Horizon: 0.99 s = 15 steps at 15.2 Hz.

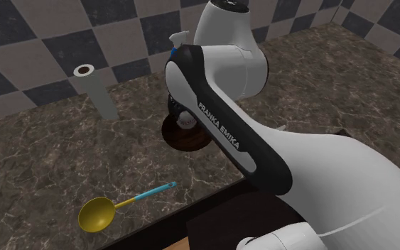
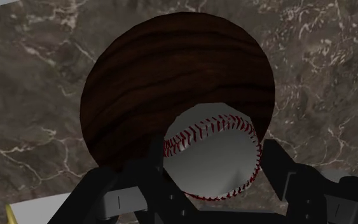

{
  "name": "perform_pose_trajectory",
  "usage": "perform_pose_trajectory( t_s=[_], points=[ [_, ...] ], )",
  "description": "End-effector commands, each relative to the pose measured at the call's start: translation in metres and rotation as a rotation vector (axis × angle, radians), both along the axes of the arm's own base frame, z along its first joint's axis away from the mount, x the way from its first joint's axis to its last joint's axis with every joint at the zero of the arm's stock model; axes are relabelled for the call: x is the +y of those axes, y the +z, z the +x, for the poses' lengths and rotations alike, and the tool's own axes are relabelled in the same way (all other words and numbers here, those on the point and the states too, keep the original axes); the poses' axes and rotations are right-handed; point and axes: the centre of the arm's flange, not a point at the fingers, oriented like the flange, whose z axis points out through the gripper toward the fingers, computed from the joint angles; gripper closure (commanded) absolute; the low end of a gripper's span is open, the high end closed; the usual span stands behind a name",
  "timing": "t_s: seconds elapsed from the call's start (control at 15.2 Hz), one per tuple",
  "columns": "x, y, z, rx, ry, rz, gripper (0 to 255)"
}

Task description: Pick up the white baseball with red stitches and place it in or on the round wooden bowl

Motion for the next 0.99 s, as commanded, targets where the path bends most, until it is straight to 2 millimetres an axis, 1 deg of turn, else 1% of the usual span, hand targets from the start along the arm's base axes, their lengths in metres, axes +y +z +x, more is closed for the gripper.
perform_pose_trajectory(
  t_s=[0.0,0.2,0.66,0.73,0.92],
  points=[
    [-0.001,-0.011,0.000,-0.001,0.000,0.000,255],
    [-0.001,-0.028,0.000,-0.001,0.000,0.000,255],
    [-0.001,-0.028,0.000,-0.001,0.000,0.000,255],
    [-0.001,-0.028,0.000,-0.001,0.000,0.000,0],
    [-0.001,-0.028,0.000,-0.001,0.000,0.000,0]
  ],
)
